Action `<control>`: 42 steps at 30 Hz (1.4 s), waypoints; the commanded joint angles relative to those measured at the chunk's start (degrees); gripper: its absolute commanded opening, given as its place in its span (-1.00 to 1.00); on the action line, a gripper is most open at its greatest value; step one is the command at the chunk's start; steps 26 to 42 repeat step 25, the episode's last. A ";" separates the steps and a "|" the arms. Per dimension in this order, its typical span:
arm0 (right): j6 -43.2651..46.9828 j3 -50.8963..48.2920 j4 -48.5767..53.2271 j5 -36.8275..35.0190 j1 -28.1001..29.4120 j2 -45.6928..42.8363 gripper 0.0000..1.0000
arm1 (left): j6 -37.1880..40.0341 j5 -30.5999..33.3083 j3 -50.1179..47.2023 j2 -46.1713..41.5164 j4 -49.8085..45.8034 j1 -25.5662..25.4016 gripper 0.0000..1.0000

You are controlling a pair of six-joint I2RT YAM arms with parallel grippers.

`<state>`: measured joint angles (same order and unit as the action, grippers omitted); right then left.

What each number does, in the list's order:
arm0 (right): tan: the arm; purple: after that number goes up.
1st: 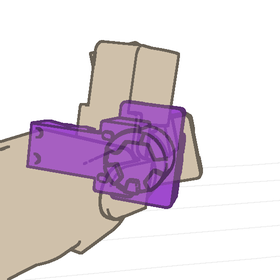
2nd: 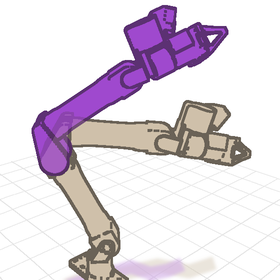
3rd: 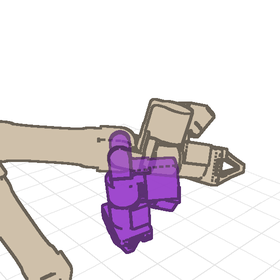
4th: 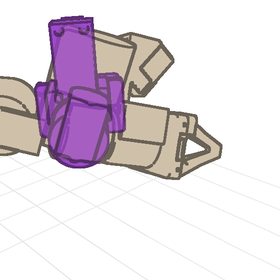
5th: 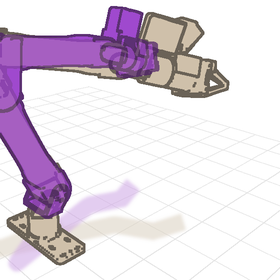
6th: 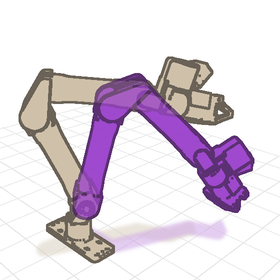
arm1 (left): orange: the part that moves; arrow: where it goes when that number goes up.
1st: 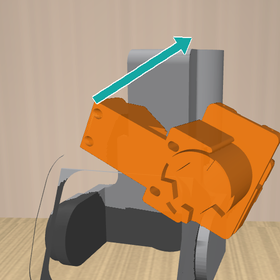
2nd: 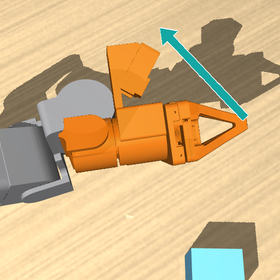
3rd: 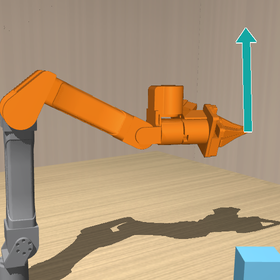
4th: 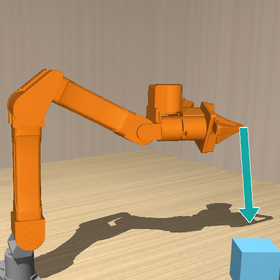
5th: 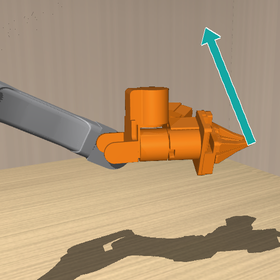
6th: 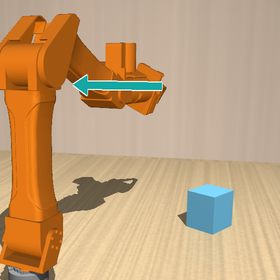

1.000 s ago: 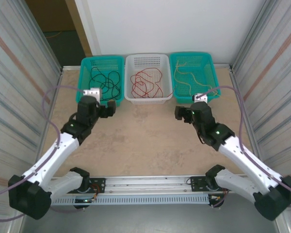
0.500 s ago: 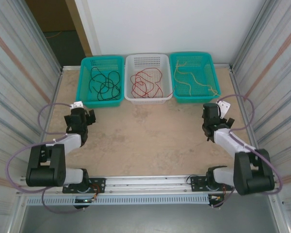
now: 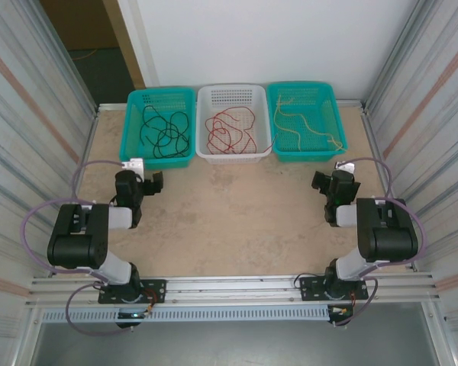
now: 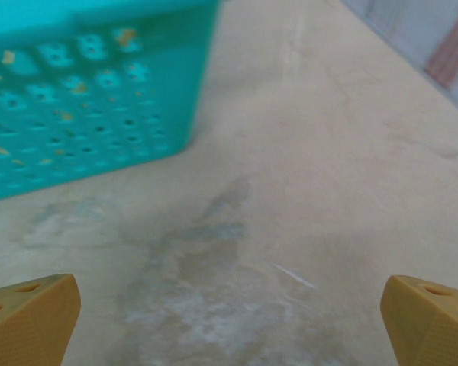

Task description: Untangle the cables

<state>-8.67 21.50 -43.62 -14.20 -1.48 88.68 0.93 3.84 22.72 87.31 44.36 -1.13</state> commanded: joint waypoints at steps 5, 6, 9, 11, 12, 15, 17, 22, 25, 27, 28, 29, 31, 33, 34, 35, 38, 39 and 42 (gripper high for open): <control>1.98 0.57 -5.24 3.57 0.73 -0.28 0.98 | 2.31 0.86 0.28 -0.65 2.48 -1.45 0.97; 1.90 0.69 -4.17 3.72 0.77 -0.61 0.98 | 2.24 0.75 0.22 -0.80 2.09 -1.47 0.98; 1.92 0.73 -4.21 3.56 0.78 -0.53 0.98 | 2.19 0.43 0.29 -0.82 1.90 -1.27 0.97; 1.99 0.75 -4.35 3.61 0.78 -0.36 0.98 | 2.15 0.23 0.39 -0.74 1.81 -1.20 0.97; 1.90 0.90 -4.21 3.77 0.70 -0.44 0.98 | 2.15 0.21 0.39 -0.82 1.78 -1.19 0.98; 1.90 0.86 -4.20 3.82 0.69 -0.40 0.98 | 2.13 0.12 0.48 -0.74 1.61 -1.08 0.97; 1.89 0.98 -4.05 3.82 0.68 -0.30 0.98 | 2.15 0.12 0.57 -0.68 1.53 -1.08 0.97; 2.77 2.23 -1.76 10.77 -0.75 -0.13 0.98 | 2.15 0.10 0.67 -0.65 1.44 -1.12 0.97; 3.13 1.77 -2.54 10.63 -0.52 -0.38 0.98 | 2.06 -0.05 0.66 -0.65 1.43 -1.03 0.97; 3.13 1.77 -2.54 10.63 -0.52 -0.38 0.98 | 2.06 -0.05 0.66 -0.65 1.43 -1.03 0.97; 3.13 1.77 -2.54 10.63 -0.52 -0.38 0.98 | 2.06 -0.05 0.66 -0.65 1.43 -1.03 0.97; 3.13 1.77 -2.54 10.63 -0.52 -0.38 0.98 | 2.06 -0.05 0.66 -0.65 1.43 -1.03 0.97; 3.13 1.77 -2.54 10.63 -0.52 -0.38 0.98 | 2.06 -0.05 0.66 -0.65 1.43 -1.03 0.97; 3.13 1.77 -2.54 10.63 -0.52 -0.38 0.98 | 2.06 -0.05 0.66 -0.65 1.43 -1.03 0.97; 3.13 1.77 -2.54 10.63 -0.52 -0.38 0.98 | 2.06 -0.05 0.66 -0.65 1.43 -1.03 0.97; 3.13 1.77 -2.54 10.63 -0.52 -0.38 0.98 | 2.06 -0.05 0.66 -0.65 1.43 -1.03 0.97; 3.13 1.77 -2.54 10.63 -0.52 -0.38 0.98 | 2.06 -0.05 0.66 -0.65 1.43 -1.03 0.97; 3.13 1.77 -2.54 10.63 -0.52 -0.38 0.98 | 2.06 -0.05 0.66 -0.65 1.43 -1.03 0.97; 3.13 1.77 -2.54 10.63 -0.52 -0.38 0.98 | 2.06 -0.05 0.66 -0.65 1.43 -1.03 0.97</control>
